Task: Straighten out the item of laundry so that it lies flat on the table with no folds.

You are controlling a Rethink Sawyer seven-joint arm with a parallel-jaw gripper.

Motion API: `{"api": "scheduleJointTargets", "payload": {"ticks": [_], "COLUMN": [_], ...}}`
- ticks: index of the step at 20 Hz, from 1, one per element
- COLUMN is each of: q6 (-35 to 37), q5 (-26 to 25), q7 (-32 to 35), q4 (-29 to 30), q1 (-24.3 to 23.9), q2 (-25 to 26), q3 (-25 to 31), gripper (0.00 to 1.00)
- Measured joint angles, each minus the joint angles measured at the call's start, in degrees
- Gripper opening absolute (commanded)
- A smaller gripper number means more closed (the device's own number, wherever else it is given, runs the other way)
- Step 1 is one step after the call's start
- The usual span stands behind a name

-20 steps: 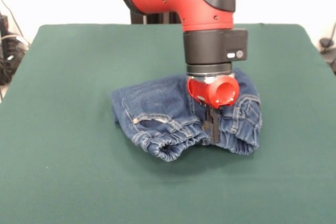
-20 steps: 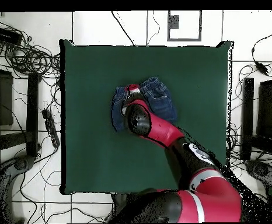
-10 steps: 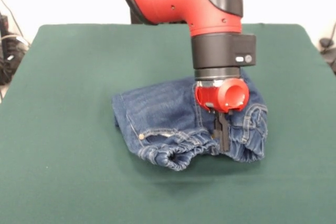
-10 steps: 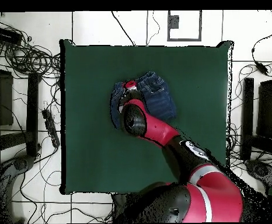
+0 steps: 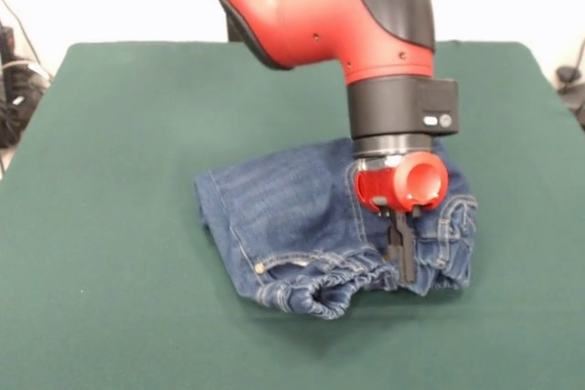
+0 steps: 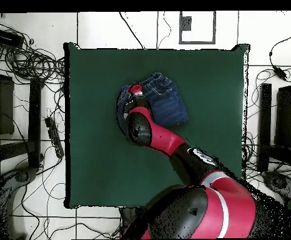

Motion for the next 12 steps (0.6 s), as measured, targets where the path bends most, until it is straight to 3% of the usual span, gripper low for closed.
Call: {"api": "scheduleJointTargets", "payload": {"ticks": [12], "q6": [-6.3], "q5": [-6.8], "q7": [0.0], "q4": [-1.5], "q1": [-3.8], "q2": [4.1], "q3": [7.0], "gripper": [0.00]}}
